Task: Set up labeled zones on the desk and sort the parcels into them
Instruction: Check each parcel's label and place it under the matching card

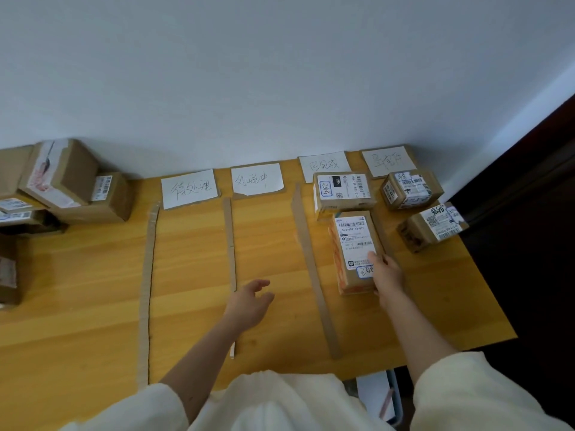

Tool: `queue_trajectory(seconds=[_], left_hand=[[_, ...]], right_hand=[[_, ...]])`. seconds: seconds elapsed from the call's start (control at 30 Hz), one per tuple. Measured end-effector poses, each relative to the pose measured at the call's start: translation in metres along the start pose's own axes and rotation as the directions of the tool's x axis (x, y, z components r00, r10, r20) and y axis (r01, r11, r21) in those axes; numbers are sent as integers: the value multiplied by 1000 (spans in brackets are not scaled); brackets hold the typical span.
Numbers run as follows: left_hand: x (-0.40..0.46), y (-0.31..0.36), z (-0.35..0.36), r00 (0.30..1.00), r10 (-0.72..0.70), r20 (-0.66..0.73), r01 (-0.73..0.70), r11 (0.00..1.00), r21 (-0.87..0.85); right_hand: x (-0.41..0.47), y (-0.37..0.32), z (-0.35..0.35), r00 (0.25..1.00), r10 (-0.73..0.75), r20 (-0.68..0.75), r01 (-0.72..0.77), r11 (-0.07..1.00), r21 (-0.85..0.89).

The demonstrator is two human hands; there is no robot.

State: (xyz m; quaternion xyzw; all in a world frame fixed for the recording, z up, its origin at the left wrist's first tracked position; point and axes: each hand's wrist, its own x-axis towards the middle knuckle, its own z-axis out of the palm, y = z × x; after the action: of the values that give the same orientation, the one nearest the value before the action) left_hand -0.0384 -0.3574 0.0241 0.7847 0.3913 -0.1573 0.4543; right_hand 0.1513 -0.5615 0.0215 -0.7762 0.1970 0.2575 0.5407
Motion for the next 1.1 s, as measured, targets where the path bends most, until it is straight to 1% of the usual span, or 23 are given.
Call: queue_trajectory(seconds=[0.13,0.33,0.43,0.5,0.53,0.57,0.63,0.7,0.77,0.83,0.9,1.0,1.1], left_hand=[[7,-1,13,997,-22,72,16,996,86],[9,-6,24,988,-68,137,53,993,107],[7,-8,26,986,-97,136,81,990,117],[5,-9,27,985,-103,135,89,991,101],[4,-10,27,987,-102,128,90,991,94],[4,-11,27,988,-98,117,88,992,87],[3,-15,25,993,-83,85,76,994,75],[1,-18,22,996,-74,41,72,996,57],[-3,-23,17,997,-74,-19,74,997,12],[-8,-30,10,993,-82,-82,79,996,-43],[-14,-37,1,982,-109,-155,94,990,-102],[-24,-51,-15,951,-167,-262,126,978,-166],[-35,-69,-36,912,-227,-342,132,951,-279]], right_hand=[[3,2,0,1000,-18,-5,18,1000,-6],[10,3,-3,999,-20,-25,19,999,-30],[9,3,-4,998,-38,-41,34,995,-94],[8,3,-4,986,-126,-110,96,965,-244],[6,1,-3,968,-201,-151,141,932,-335],[3,-1,-2,941,-286,-181,195,895,-402],[-7,-8,4,876,-446,-186,326,830,-452],[-20,-15,15,819,-562,-117,459,763,-455],[-34,-18,31,773,-633,34,582,688,-433],[-49,-19,52,776,-589,226,627,680,-379],[-64,-18,76,777,-488,398,624,683,-381],[-87,-15,114,731,-377,569,642,663,-385],[-113,-11,153,660,-300,689,687,613,-391]])
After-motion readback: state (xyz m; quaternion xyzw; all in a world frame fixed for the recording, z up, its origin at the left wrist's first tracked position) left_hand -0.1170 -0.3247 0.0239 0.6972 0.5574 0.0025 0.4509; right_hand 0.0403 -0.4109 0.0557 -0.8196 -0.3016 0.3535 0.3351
